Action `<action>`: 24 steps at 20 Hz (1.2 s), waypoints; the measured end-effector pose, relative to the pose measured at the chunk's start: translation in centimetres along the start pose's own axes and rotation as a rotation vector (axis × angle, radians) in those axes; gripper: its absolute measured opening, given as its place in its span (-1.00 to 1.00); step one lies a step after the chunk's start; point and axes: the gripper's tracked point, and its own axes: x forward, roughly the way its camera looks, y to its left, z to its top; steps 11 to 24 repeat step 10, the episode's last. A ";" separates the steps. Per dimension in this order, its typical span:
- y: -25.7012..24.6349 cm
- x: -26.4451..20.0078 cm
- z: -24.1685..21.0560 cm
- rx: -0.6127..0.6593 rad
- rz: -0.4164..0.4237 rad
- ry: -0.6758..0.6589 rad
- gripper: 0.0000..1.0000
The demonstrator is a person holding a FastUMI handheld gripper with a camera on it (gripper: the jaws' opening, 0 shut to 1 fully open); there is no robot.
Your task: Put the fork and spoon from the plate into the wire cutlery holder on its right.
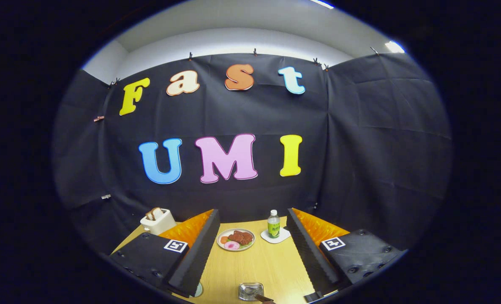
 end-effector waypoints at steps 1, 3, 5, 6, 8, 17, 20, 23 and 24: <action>0.0 -0.5 0.1 0.003 -0.014 -0.022 0.98; 0.1 -1.6 -0.3 0.008 -0.033 -0.052 0.97; 0.9 -1.9 -1.3 -0.017 -0.024 -0.044 0.97; 1.1 -2.0 -1.6 -0.035 -0.020 -0.035 0.97; 1.8 -2.2 -1.9 -0.067 -0.007 -0.028 0.97; 2.9 -2.4 -2.2 -0.074 0.015 -0.020 0.97; 2.9 -2.4 -2.2 -0.074 0.015 -0.020 0.97; 2.9 -2.4 -2.2 -0.074 0.015 -0.020 0.97; 2.9 -2.4 -2.2 -0.074 0.015 -0.020 0.97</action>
